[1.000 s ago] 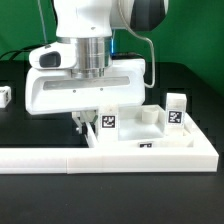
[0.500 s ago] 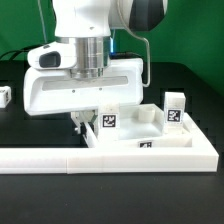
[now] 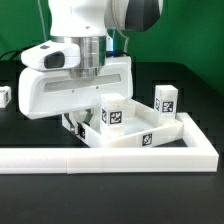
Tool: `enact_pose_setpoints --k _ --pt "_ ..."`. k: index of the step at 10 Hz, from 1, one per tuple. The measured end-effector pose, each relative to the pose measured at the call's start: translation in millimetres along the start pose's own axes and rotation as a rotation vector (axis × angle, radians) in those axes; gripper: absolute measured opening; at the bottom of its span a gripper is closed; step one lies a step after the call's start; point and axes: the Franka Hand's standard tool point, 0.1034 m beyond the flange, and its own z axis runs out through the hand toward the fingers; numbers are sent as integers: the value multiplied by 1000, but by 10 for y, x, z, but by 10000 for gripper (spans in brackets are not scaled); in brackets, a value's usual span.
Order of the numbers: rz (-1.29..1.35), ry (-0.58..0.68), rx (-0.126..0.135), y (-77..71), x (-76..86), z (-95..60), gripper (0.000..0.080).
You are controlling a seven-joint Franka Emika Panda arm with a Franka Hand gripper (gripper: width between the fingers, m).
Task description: Assemble square table
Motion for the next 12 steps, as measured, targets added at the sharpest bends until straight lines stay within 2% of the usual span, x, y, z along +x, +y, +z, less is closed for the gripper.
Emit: enact_pose_setpoints --k 3,7,10,12 --pt "-164 -2 -14 -2 72 -27 58" --pt "-504 -12 -34 9 266 -77 58" --pt "-654 -24 -38 41 238 -74 58" --pt "-756 -34 -41 -7 285 -72 58"
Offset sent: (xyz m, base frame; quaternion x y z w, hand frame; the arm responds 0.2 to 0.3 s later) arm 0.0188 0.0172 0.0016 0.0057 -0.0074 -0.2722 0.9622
